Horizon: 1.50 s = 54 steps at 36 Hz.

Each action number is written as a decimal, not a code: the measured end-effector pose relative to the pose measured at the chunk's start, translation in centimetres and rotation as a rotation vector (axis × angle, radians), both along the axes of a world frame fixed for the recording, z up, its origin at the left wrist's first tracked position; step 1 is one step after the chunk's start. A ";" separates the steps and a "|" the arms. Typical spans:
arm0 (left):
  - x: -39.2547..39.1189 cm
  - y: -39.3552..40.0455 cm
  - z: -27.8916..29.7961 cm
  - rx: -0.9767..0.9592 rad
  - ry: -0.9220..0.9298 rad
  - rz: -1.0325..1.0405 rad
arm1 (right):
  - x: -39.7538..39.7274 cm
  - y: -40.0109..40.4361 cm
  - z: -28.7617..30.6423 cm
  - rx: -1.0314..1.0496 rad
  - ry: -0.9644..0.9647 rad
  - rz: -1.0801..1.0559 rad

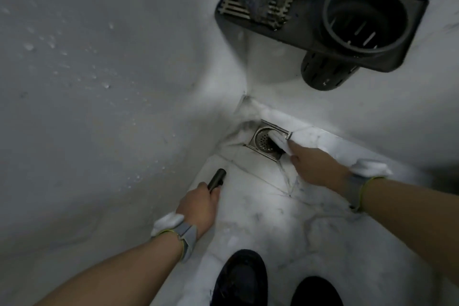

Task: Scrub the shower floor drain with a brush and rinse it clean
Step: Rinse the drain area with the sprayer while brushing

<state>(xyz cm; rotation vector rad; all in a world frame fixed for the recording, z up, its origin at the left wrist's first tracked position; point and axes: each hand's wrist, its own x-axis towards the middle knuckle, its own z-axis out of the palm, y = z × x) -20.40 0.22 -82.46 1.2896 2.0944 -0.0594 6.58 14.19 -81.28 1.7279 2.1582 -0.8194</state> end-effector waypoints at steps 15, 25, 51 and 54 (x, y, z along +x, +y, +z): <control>4.1 5.2 1.7 0.031 -0.129 -0.040 | -1.7 -0.8 -0.4 0.030 -0.054 -0.052; 3.8 7.7 2.5 0.039 -0.015 -0.163 | -1.6 -0.9 0.0 0.001 -0.063 -0.064; 4.8 4.8 0.6 0.003 -0.121 -0.112 | -2.1 1.6 1.8 -0.153 0.149 -0.230; 4.8 5.1 0.3 0.007 -0.106 -0.128 | -2.3 1.7 1.5 -0.150 0.114 -0.226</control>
